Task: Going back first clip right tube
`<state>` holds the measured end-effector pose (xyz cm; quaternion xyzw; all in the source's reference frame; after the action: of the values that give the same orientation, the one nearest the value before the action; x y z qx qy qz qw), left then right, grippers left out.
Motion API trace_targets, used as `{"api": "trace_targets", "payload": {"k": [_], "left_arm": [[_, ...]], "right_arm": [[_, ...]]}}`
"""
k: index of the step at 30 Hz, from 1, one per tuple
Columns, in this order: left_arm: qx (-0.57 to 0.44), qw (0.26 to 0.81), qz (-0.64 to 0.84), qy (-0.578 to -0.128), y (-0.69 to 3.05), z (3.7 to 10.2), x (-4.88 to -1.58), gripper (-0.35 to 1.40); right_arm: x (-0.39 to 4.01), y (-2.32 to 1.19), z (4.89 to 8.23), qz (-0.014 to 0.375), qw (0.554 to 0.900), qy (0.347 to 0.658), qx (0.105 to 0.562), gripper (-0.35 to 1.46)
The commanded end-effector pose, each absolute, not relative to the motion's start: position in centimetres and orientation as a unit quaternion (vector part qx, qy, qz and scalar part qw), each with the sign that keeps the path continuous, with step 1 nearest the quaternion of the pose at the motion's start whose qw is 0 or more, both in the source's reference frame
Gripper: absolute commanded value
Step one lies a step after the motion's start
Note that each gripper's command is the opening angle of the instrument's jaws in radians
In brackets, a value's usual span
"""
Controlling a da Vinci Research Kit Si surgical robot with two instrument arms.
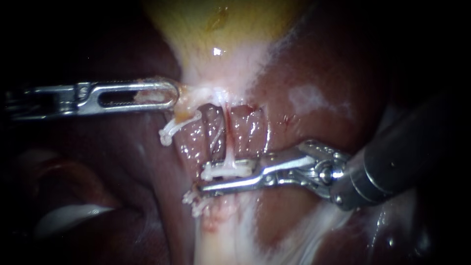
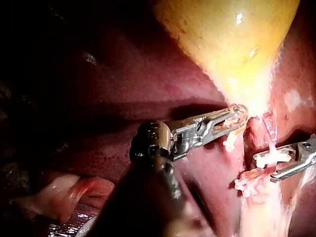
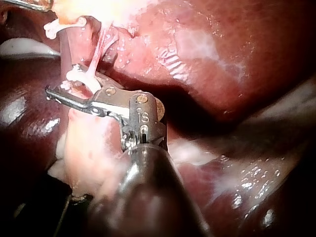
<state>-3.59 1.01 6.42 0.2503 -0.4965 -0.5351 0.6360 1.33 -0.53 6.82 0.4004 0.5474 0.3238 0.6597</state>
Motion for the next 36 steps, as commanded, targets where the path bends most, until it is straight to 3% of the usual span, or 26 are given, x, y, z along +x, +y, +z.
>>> {"api": "trace_targets", "payload": {"k": [1,20,23,29,36], "left_arm": [[0.250,0.636,-0.535,-0.497,1.01,6.41,-3.59,-0.35],[0.250,0.636,-0.535,-0.497,1.00,6.41,-3.58,-0.35],[0.250,0.636,-0.535,-0.497,1.00,6.41,-3.58,-0.35],[0.250,0.636,-0.535,-0.497,1.00,6.41,-3.58,-0.35],[0.250,0.636,-0.535,-0.497,1.00,6.41,-3.58,-0.35]], "right_arm": [[1.31,-0.53,6.83,0.322,0.662,0.549,0.396,0.50],[1.08,-0.58,7.08,0.281,0.693,0.574,0.334,0.50],[0.94,-0.57,7.07,0.257,0.712,0.581,0.300,0.50],[0.66,-0.49,6.97,0.201,0.773,0.546,0.252,0.50],[0.41,-0.32,6.72,0.136,0.787,0.559,0.223,0.50]]}}
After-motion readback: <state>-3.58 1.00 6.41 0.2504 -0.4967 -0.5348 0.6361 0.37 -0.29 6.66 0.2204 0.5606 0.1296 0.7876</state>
